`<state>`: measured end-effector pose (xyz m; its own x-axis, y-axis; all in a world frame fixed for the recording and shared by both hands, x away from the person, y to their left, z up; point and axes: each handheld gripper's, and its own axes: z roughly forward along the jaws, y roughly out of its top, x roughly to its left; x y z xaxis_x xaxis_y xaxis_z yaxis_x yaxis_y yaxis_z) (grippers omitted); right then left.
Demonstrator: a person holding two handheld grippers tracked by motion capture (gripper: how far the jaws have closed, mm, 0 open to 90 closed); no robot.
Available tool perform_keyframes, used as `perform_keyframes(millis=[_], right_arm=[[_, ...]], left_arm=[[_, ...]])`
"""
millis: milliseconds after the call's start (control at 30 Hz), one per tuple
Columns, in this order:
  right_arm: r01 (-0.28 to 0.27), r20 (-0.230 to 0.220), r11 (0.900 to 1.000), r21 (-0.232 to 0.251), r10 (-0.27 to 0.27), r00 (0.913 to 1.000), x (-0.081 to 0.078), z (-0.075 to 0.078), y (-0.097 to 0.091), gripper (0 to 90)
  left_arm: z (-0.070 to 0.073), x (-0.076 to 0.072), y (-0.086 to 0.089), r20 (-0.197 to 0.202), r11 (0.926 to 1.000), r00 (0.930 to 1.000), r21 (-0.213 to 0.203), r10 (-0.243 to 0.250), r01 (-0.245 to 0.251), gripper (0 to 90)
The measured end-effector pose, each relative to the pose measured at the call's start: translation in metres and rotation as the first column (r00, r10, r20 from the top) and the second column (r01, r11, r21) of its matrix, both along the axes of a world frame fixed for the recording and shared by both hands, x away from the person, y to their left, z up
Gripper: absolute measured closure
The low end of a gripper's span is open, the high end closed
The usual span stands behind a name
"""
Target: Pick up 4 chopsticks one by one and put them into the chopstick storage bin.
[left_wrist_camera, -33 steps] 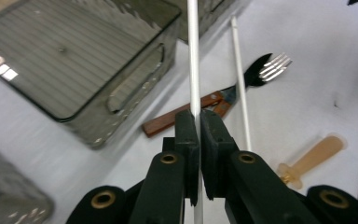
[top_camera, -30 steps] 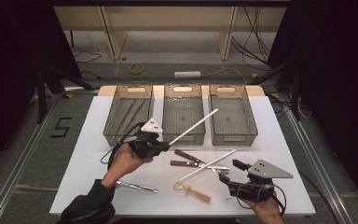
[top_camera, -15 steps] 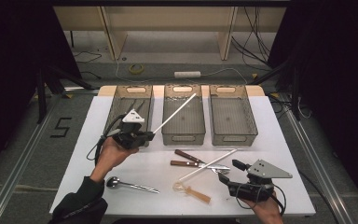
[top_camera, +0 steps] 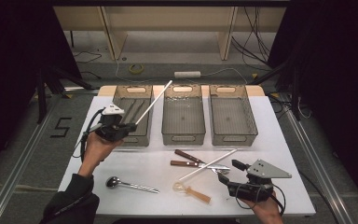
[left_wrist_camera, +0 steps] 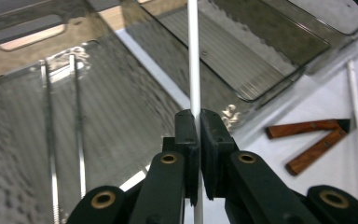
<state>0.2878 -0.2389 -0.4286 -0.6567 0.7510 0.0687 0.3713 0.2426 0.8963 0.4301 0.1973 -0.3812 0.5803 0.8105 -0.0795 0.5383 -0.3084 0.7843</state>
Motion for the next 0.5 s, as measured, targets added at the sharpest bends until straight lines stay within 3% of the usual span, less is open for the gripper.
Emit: perform_keyframes(millis=[500], right_arm=[[0.002,-0.006,1.0000,-0.003,-0.002,1.0000,0.001,-0.001,0.001,30.5]], left_arm=[[-0.011,0.019,0.032,-0.026,0.9918,0.9915,-0.007,0.127,-0.127,86.2]])
